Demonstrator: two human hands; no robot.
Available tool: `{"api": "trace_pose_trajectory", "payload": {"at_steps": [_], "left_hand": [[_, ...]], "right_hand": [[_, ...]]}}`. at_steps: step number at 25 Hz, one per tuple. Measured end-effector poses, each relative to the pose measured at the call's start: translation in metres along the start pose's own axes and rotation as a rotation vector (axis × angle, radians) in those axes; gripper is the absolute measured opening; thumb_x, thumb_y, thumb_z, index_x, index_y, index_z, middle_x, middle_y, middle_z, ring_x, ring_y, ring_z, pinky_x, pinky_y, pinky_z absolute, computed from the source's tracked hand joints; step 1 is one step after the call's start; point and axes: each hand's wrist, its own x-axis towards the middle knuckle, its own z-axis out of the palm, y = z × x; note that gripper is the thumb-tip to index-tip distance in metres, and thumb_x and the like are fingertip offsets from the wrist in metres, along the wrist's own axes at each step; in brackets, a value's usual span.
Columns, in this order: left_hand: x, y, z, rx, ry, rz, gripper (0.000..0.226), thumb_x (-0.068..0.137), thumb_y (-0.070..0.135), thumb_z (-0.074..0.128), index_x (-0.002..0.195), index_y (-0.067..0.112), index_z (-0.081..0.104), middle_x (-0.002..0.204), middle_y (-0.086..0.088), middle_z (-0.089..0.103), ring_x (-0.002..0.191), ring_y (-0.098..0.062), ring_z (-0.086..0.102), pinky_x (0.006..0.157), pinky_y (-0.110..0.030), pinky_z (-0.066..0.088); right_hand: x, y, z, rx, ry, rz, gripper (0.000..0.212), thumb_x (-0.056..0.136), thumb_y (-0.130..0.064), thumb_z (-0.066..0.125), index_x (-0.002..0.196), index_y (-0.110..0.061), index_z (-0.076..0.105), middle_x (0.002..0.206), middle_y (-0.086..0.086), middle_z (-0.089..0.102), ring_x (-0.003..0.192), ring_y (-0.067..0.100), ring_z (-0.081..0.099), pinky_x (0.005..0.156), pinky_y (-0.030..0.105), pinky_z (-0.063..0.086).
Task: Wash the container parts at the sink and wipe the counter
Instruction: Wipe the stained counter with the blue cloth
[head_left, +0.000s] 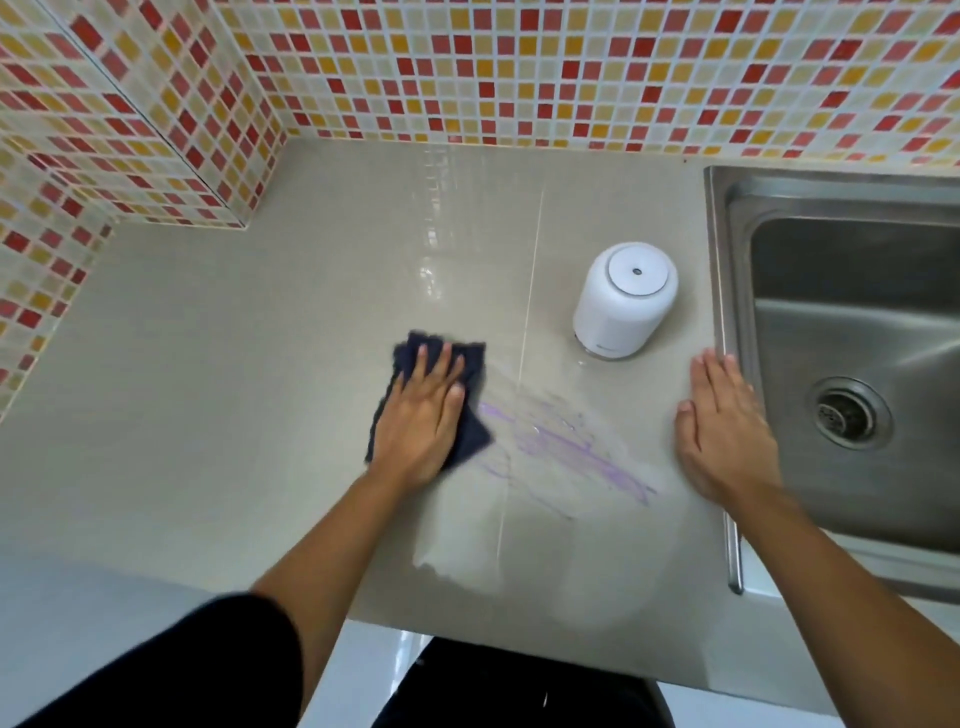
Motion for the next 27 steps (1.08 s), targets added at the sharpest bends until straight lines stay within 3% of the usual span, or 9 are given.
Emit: {"api": "trace_pose_trajectory", "payload": {"at_steps": [3, 7, 10, 13, 15, 19, 21, 24, 27], "left_hand": [[-0.095, -0.007, 0.006, 0.157, -0.001, -0.177, 0.063, 0.094, 0.044, 0.009, 0.149, 0.014, 0.015, 0.158, -0.001, 0.009, 0.146, -0.023, 0.004, 0.115, -0.045, 0.013], [0.003, 0.010, 0.001, 0.065, 0.058, -0.433, 0.057, 0.099, 0.039, 0.011, 0.151, 0.016, 0.002, 0.160, -0.002, -0.005, 0.146, -0.023, -0.009, 0.118, -0.045, 0.001], [0.051, 0.030, 0.009, 0.092, 0.009, -0.259, 0.055, 0.101, 0.036, 0.012, 0.150, 0.016, 0.000, 0.160, -0.002, -0.007, 0.146, -0.022, -0.011, 0.119, -0.044, 0.001], [-0.033, 0.027, 0.017, 0.157, -0.007, -0.088, 0.058, 0.097, 0.041, 0.008, 0.150, 0.020, 0.005, 0.159, 0.002, -0.001, 0.145, -0.017, -0.010, 0.117, -0.041, 0.004], [-0.061, 0.001, 0.008, 0.168, 0.012, -0.127, 0.061, 0.093, 0.045, 0.003, 0.150, 0.023, 0.007, 0.157, 0.007, -0.002, 0.143, -0.013, -0.010, 0.116, -0.040, 0.005], [0.047, -0.020, -0.010, 0.144, 0.084, -0.311, 0.053, 0.100, 0.036, 0.014, 0.151, 0.019, 0.011, 0.160, 0.000, 0.006, 0.147, -0.023, -0.001, 0.118, -0.046, 0.009], [0.070, 0.006, -0.005, 0.128, 0.037, -0.244, 0.053, 0.101, 0.034, 0.015, 0.151, 0.018, 0.009, 0.160, 0.001, 0.004, 0.147, -0.023, -0.003, 0.118, -0.045, 0.008], [-0.006, 0.022, 0.014, 0.118, -0.044, 0.031, 0.056, 0.096, 0.041, 0.009, 0.149, 0.022, 0.008, 0.156, 0.008, 0.000, 0.145, -0.014, -0.005, 0.118, -0.041, 0.008], [-0.060, -0.022, 0.000, 0.157, -0.009, -0.034, 0.059, 0.093, 0.044, 0.010, 0.147, 0.022, 0.009, 0.155, 0.007, 0.006, 0.145, -0.015, 0.001, 0.117, -0.044, 0.011]], "right_hand": [[-0.001, 0.000, 0.001, -0.011, 0.011, -0.004, 0.065, 0.087, -0.034, 0.016, 0.143, -0.001, 0.028, 0.151, 0.014, 0.026, 0.142, 0.025, 0.017, 0.115, 0.043, 0.016], [0.000, -0.001, 0.002, -0.021, 0.011, -0.001, 0.065, 0.088, -0.034, 0.016, 0.143, -0.002, 0.027, 0.152, 0.013, 0.025, 0.142, 0.024, 0.017, 0.115, 0.042, 0.014], [0.001, -0.002, 0.003, -0.017, 0.018, -0.001, 0.066, 0.088, -0.035, 0.015, 0.144, -0.003, 0.027, 0.152, 0.013, 0.024, 0.143, 0.023, 0.015, 0.115, 0.040, 0.013], [-0.001, 0.001, 0.002, -0.009, 0.011, -0.014, 0.065, 0.088, -0.035, 0.014, 0.144, -0.003, 0.026, 0.152, 0.013, 0.024, 0.143, 0.023, 0.014, 0.116, 0.040, 0.013], [-0.001, 0.002, 0.001, 0.001, 0.023, -0.010, 0.065, 0.088, -0.035, 0.015, 0.143, -0.002, 0.027, 0.152, 0.014, 0.025, 0.142, 0.024, 0.015, 0.115, 0.043, 0.015], [0.004, -0.001, 0.000, -0.020, 0.017, -0.005, 0.065, 0.089, -0.034, 0.015, 0.143, -0.001, 0.026, 0.152, 0.014, 0.024, 0.143, 0.025, 0.015, 0.116, 0.044, 0.015], [0.007, -0.001, -0.001, -0.029, 0.007, -0.012, 0.065, 0.089, -0.035, 0.014, 0.144, -0.002, 0.024, 0.153, 0.014, 0.022, 0.143, 0.024, 0.013, 0.116, 0.043, 0.013], [0.003, -0.007, 0.002, -0.043, 0.001, -0.015, 0.066, 0.088, -0.035, 0.014, 0.144, -0.001, 0.025, 0.153, 0.014, 0.022, 0.143, 0.025, 0.013, 0.115, 0.043, 0.013], [0.002, -0.010, 0.003, -0.064, 0.011, -0.016, 0.066, 0.087, -0.034, 0.016, 0.143, -0.001, 0.026, 0.152, 0.014, 0.023, 0.143, 0.026, 0.014, 0.114, 0.043, 0.013]]}}
